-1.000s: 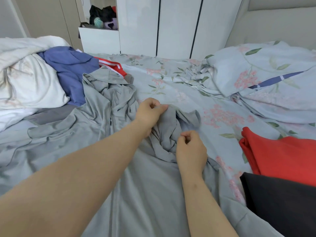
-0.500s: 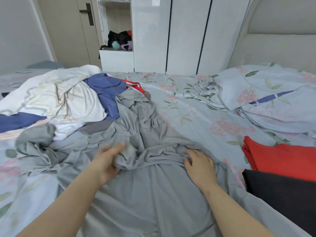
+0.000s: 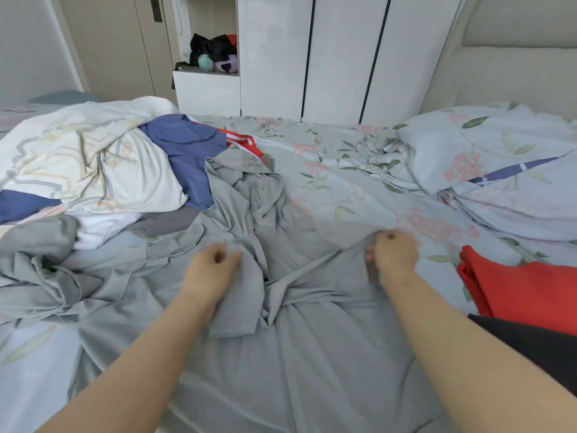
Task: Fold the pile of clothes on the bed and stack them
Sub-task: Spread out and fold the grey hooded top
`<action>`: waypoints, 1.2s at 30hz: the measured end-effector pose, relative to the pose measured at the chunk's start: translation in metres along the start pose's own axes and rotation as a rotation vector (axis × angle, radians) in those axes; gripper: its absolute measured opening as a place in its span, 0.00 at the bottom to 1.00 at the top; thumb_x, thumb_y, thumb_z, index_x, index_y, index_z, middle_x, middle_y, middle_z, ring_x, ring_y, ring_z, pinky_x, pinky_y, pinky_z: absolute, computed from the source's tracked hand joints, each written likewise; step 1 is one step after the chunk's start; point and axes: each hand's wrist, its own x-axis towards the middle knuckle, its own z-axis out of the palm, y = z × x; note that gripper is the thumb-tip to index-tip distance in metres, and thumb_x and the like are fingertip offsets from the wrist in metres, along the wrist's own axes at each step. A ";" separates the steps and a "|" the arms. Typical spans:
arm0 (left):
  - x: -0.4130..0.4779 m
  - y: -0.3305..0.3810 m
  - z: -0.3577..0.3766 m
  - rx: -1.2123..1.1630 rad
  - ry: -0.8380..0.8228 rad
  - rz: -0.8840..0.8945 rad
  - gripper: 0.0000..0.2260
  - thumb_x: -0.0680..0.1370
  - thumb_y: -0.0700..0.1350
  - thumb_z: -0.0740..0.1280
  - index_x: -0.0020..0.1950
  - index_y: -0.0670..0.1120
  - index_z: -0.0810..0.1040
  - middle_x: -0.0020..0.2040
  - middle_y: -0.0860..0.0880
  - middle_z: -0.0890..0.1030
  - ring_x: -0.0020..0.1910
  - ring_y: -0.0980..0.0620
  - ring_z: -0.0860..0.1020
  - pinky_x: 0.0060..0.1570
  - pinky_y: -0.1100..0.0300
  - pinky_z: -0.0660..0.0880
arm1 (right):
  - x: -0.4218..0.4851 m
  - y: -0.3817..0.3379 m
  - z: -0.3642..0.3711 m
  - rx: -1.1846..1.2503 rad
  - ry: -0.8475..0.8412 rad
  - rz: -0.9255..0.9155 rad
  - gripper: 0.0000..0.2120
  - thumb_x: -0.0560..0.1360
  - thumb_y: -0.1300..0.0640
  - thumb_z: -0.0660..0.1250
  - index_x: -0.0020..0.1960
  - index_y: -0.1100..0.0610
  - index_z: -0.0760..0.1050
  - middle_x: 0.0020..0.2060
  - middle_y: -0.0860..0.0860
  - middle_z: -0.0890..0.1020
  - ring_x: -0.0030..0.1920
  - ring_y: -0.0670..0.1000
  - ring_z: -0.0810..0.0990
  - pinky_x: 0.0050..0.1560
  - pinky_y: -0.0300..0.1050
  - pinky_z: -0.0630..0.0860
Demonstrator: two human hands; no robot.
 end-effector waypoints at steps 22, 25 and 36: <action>-0.008 0.006 -0.086 -1.051 0.433 -0.100 0.33 0.77 0.32 0.63 0.74 0.56 0.54 0.62 0.40 0.74 0.43 0.52 0.79 0.48 0.55 0.79 | -0.080 0.020 -0.010 -0.516 -0.273 -0.525 0.12 0.70 0.66 0.64 0.53 0.61 0.77 0.49 0.57 0.81 0.52 0.60 0.77 0.54 0.50 0.70; -0.012 0.000 -0.086 -0.272 0.488 -0.059 0.37 0.75 0.37 0.67 0.75 0.57 0.51 0.72 0.35 0.61 0.59 0.42 0.73 0.62 0.45 0.71 | -0.084 0.016 -0.001 -0.623 -0.390 -0.487 0.21 0.76 0.58 0.62 0.68 0.52 0.70 0.64 0.51 0.75 0.64 0.56 0.71 0.63 0.49 0.65; 0.024 -0.002 -0.055 0.913 -0.213 0.199 0.05 0.79 0.48 0.60 0.45 0.52 0.73 0.52 0.51 0.79 0.58 0.48 0.74 0.63 0.50 0.63 | -0.086 0.033 0.005 -0.701 -0.280 -0.561 0.16 0.79 0.51 0.59 0.65 0.51 0.72 0.63 0.48 0.75 0.64 0.52 0.69 0.63 0.46 0.61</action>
